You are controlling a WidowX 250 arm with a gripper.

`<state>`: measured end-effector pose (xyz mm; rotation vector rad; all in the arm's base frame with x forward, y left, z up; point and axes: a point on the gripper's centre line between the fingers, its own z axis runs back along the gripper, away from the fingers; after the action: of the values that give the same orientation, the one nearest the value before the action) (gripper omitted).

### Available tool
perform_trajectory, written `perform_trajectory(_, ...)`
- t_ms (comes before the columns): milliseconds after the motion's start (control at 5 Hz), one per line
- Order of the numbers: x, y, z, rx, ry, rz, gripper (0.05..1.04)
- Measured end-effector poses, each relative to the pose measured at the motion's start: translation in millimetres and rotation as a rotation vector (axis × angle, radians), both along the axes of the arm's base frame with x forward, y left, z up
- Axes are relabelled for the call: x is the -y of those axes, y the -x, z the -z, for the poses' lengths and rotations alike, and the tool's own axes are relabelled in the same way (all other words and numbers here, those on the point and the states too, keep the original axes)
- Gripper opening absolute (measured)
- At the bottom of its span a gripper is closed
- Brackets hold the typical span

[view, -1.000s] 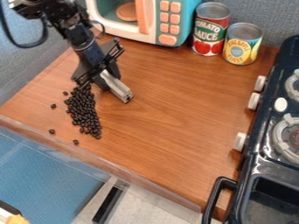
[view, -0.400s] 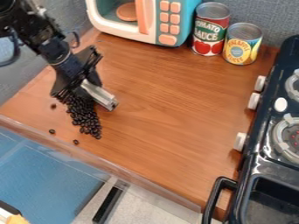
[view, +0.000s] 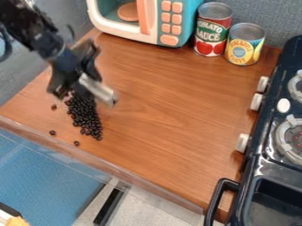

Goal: Sweep into pile

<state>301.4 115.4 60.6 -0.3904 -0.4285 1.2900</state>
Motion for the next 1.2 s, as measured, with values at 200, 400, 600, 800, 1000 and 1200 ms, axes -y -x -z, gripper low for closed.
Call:
perform_trajectory(200,6,-12,-16.5,0.020,0.008,0.055,0.371)
perform_trajectory(400,29,-35,-28.9,-0.006,-0.109,0.281,0.372)
perform_trajectory(600,47,-50,-14.7,-0.115,-0.189,0.414,0.371)
perform_trajectory(800,61,-62,6.0,-0.262,-0.239,0.547,0.372)
perform_trajectory(1000,69,-66,18.4,-0.329,-0.273,0.664,0.372)
perform_trajectory(1200,73,-65,31.0,-0.381,-0.252,0.778,0.371)
